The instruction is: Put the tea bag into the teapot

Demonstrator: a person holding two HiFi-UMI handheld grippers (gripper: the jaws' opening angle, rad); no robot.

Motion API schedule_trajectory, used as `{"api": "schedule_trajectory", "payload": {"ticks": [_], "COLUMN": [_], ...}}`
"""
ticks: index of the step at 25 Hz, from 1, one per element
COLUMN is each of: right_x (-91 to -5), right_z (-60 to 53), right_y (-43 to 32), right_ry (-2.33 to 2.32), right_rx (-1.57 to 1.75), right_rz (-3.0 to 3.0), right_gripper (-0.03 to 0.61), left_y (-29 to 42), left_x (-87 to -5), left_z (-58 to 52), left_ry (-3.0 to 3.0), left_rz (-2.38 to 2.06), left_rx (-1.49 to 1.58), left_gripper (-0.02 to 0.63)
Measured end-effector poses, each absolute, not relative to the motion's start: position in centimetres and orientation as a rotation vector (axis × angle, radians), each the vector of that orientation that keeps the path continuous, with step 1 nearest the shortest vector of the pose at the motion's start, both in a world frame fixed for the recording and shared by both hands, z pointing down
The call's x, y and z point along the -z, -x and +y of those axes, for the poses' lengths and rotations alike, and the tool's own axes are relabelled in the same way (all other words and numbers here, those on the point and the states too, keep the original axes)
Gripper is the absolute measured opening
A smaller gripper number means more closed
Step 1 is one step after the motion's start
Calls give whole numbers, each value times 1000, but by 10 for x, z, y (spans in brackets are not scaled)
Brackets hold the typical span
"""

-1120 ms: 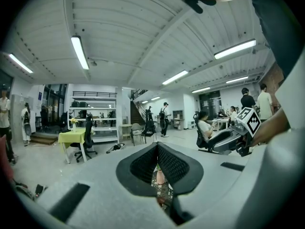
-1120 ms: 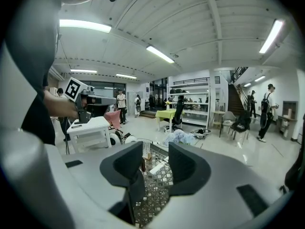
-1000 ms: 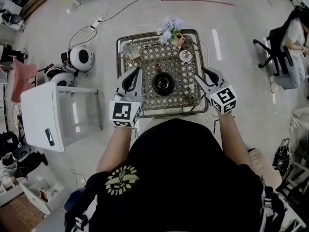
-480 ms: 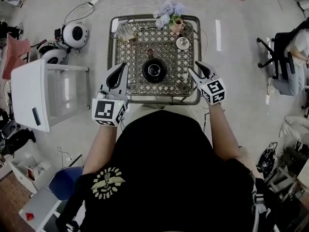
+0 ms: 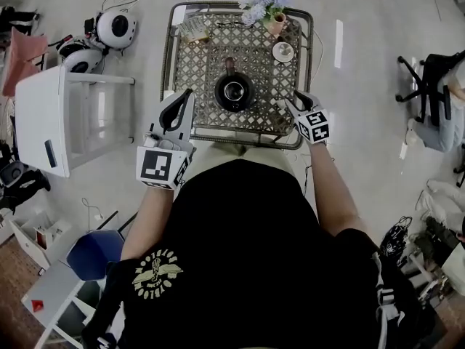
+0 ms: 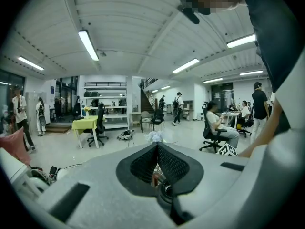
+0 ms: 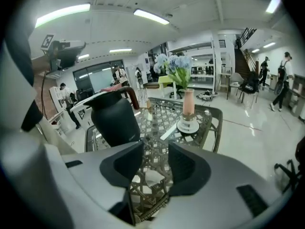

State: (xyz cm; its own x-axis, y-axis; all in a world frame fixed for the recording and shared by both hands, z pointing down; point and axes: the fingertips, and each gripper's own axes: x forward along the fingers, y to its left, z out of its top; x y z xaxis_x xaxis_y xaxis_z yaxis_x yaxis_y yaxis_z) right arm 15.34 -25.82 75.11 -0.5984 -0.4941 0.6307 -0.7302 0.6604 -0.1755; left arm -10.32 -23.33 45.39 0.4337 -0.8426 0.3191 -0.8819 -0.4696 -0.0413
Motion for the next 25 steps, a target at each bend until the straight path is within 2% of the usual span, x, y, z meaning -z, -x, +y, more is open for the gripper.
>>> {"api": "schedule_trajectory", "payload": {"ticks": [8, 17, 21, 25], "right_x": [-820, -864, -867, -860], "right_z": [-238, -229, -234, -238], "right_y": [-144, -133, -140, -143], "right_ry": [-785, -713, -746, -771], "right_rx": [-673, -585, -591, -676], "right_rz": [-2203, -2074, -2059, -2072], "right_gripper": [138, 138, 55, 38], "left_y": [117, 135, 144, 153], "left_x": [-450, -441, -436, -432], "left_z": [-226, -222, -219, -224], "left_ry": [-2500, -2488, -2477, -2473], "left_rz": [-1603, -1650, -1674, -1693], "left_rx": [-488, -530, -532, -515], "left_gripper": [-5, -5, -5, -5]}}
